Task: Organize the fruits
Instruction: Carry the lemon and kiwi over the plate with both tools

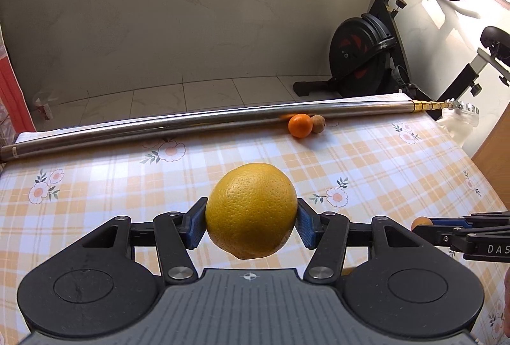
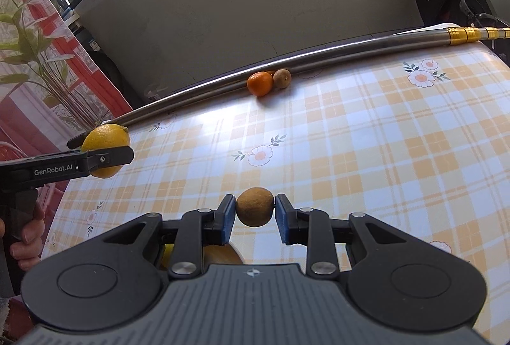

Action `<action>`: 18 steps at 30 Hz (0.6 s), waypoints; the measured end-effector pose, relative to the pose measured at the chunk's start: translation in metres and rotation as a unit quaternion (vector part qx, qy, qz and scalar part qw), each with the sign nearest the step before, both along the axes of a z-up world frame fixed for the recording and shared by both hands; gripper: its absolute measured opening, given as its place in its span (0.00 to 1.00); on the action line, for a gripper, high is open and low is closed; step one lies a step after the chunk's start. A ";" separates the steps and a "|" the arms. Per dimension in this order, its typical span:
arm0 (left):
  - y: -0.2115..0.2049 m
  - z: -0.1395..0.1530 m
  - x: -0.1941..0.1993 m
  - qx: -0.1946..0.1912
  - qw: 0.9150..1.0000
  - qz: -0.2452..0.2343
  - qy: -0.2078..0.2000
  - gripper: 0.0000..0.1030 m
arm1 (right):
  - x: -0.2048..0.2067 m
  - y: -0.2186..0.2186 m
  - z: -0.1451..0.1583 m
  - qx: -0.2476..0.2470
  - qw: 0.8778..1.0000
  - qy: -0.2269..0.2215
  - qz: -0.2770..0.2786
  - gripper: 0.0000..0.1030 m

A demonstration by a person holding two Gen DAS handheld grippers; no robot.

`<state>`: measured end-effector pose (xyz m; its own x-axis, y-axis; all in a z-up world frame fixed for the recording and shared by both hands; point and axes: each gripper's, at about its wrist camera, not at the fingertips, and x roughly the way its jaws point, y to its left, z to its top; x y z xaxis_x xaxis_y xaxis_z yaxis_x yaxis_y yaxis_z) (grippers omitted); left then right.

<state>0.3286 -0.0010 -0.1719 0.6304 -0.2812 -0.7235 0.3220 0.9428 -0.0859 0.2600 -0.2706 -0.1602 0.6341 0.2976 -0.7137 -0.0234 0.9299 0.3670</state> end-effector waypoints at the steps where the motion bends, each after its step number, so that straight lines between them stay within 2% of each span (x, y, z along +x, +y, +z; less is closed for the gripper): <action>1: 0.002 0.002 -0.007 -0.005 1.000 0.002 0.000 0.58 | -0.003 0.001 0.002 0.000 1.000 -0.002 0.000 0.29; 7: 0.009 0.013 -0.048 -0.026 1.000 0.003 -0.007 0.58 | -0.021 0.011 0.010 -0.005 1.000 -0.010 0.010 0.29; 18: -0.002 0.010 -0.088 -0.029 0.999 -0.019 0.000 0.57 | -0.045 0.023 0.009 -0.002 1.000 -0.010 0.023 0.29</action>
